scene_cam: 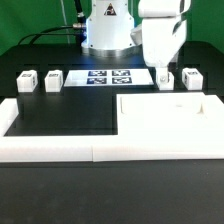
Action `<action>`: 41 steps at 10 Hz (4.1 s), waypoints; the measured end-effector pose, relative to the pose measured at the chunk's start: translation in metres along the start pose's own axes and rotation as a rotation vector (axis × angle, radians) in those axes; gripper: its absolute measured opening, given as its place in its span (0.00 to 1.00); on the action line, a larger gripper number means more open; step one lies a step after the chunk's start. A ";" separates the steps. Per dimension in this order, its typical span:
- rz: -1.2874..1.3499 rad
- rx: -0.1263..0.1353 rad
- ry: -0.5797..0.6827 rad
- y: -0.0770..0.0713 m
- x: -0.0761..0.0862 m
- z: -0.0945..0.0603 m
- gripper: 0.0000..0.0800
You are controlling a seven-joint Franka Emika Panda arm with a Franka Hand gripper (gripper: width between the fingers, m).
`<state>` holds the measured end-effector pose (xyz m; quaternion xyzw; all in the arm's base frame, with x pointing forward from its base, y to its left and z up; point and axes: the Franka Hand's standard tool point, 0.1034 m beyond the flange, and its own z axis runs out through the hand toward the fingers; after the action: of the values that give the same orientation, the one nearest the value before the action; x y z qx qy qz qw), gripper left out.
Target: Assemble square table
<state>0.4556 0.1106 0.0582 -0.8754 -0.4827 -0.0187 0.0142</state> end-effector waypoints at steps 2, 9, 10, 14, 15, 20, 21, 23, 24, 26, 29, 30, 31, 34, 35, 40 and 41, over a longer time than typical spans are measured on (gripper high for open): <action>0.208 -0.002 0.004 -0.018 0.019 -0.004 0.81; 0.707 0.026 0.004 -0.037 0.027 0.005 0.81; 0.812 0.041 -0.032 -0.049 0.028 0.008 0.81; 0.866 0.054 -0.072 -0.055 0.026 0.010 0.81; 0.867 0.059 -0.090 -0.057 0.024 0.010 0.81; 0.844 0.197 -0.471 -0.074 0.027 0.020 0.81; 0.841 0.221 -0.536 -0.075 0.023 0.020 0.81; 0.826 0.281 -0.692 -0.078 0.018 0.020 0.81; 0.822 0.311 -0.778 -0.081 0.016 0.021 0.81; 0.820 0.354 -0.897 -0.084 0.017 0.030 0.81; 0.822 0.350 -0.889 -0.084 0.017 0.030 0.81; 0.835 0.348 -0.916 -0.091 0.013 0.036 0.81; 0.830 0.353 -0.932 -0.096 0.010 0.042 0.81; 0.849 0.363 -0.960 -0.105 0.007 0.051 0.81; 0.849 0.363 -0.960 -0.105 0.007 0.051 0.77; 0.848 0.363 -0.961 -0.106 0.007 0.051 0.36; 0.848 0.363 -0.961 -0.106 0.007 0.051 0.36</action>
Offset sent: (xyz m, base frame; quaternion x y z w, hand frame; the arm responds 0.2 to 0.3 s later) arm -0.0052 0.0055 -0.0143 0.0013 0.0504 0.2015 0.9782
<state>0.3711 0.1752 0.0078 -0.8842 -0.0445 0.4623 -0.0491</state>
